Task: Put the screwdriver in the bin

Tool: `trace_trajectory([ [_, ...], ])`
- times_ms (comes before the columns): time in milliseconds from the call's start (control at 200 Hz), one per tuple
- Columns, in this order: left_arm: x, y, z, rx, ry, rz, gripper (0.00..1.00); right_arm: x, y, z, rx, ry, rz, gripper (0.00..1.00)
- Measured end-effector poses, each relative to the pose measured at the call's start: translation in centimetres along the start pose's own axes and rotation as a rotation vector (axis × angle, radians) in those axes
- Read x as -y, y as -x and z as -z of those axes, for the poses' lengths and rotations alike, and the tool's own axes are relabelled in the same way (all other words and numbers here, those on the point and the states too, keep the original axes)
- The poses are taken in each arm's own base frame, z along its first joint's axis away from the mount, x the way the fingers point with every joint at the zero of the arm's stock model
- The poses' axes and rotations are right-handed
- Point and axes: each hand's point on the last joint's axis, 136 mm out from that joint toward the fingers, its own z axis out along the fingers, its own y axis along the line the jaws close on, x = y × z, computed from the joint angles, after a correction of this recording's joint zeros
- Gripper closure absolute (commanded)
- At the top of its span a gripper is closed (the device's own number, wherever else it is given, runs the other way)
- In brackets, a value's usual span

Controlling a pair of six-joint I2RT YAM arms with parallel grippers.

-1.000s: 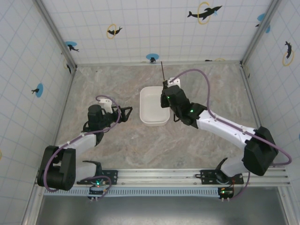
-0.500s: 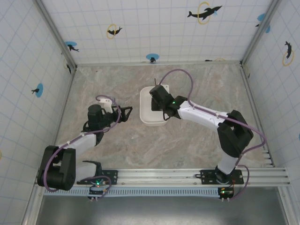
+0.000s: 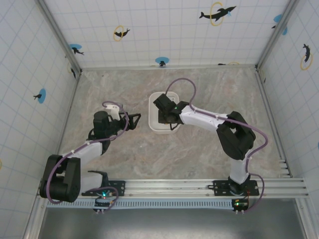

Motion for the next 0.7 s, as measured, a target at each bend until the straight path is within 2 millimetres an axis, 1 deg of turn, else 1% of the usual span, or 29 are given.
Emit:
trace_trajectory([
  [90, 0.0, 0.0, 0.0, -0.001, 0.0, 0.0, 0.02, 0.2, -0.6, -0.7, -0.023, -0.013, 0.002, 1.0],
  [180, 0.0, 0.0, 0.0, -0.001, 0.0, 0.001, 0.02, 0.1, -0.7, -1.3, -0.037, -0.021, 0.002, 1.0],
  [395, 0.0, 0.0, 0.0, -0.001, 0.0, 0.0, 0.02, -0.5, -0.2, -1.5, -0.036, -0.015, 0.001, 1.0],
  [491, 0.0, 0.0, 0.0, -0.001, 0.0, 0.0, 0.02, -0.6, -0.2, -1.9, -0.039, -0.018, 0.001, 1.0],
  [696, 0.0, 0.0, 0.0, -0.004, 0.001, -0.001, 0.02, -0.1, -1.1, -2.9, -0.065, -0.043, 0.008, 1.0],
])
